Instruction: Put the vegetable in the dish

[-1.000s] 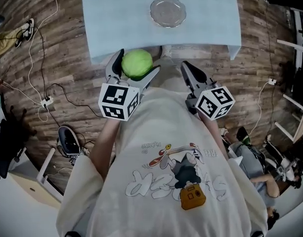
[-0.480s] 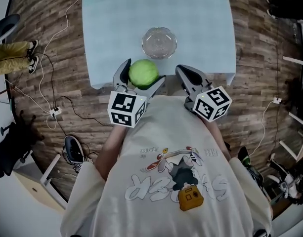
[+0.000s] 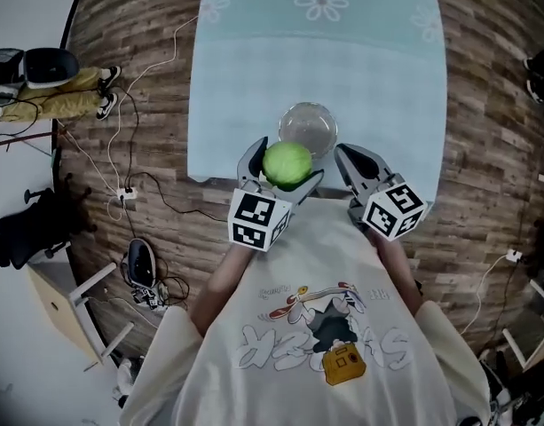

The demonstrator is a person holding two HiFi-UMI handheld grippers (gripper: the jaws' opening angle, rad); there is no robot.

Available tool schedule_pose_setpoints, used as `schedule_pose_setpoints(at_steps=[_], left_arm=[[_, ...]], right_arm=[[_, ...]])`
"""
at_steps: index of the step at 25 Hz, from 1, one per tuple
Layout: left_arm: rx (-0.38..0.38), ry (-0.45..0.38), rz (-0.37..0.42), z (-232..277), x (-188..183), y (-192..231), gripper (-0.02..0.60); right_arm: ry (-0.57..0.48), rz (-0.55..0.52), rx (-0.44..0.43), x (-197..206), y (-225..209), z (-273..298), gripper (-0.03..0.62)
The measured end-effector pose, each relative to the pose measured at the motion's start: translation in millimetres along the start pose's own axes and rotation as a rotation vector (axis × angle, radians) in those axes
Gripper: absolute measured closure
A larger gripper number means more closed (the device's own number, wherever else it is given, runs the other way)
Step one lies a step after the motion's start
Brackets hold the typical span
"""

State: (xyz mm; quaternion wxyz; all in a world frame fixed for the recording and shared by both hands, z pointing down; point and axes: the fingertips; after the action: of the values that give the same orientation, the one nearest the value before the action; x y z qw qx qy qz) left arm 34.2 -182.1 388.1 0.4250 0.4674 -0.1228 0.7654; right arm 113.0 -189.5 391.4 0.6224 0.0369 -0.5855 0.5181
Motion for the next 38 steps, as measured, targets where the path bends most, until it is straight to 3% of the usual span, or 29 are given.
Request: schedule_pose_setpoints(at_steps=[4, 9, 14, 22, 38], left_arm=[[-0.069, -0.004, -0.007, -9, 3, 2, 0.045], [-0.132, 0.0, -0.045, -10, 7, 9, 0.045], [-0.121, -0.012, -0.101, 4, 5, 21, 0.046], [-0.076, 0.032, -0.085, 35, 14, 20, 0.046], [-0.059, 0.121, -0.083, 91, 51, 20, 0.046]], right_arm=[[0.061, -0.064, -0.063, -1, 6, 20, 0.571], [0.09, -0.064, -0.118, 0, 14, 29, 0.571], [0.132, -0.08, -0.074, 3, 1, 32, 0.571], [0.14, -0.083, -0.007, 1, -22, 25, 0.571], [0.226, -0.062, 0.018, 29, -56, 27, 0.571]])
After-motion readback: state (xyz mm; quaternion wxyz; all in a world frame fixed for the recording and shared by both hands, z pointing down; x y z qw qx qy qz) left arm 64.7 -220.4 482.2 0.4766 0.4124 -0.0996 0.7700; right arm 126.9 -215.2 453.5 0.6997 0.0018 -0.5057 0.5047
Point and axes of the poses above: the fingertips, and each gripper's own axes: z forward along the fingers, y to its left, x out of its underside, and after that the axes turned 1 degree about -y, right-handed
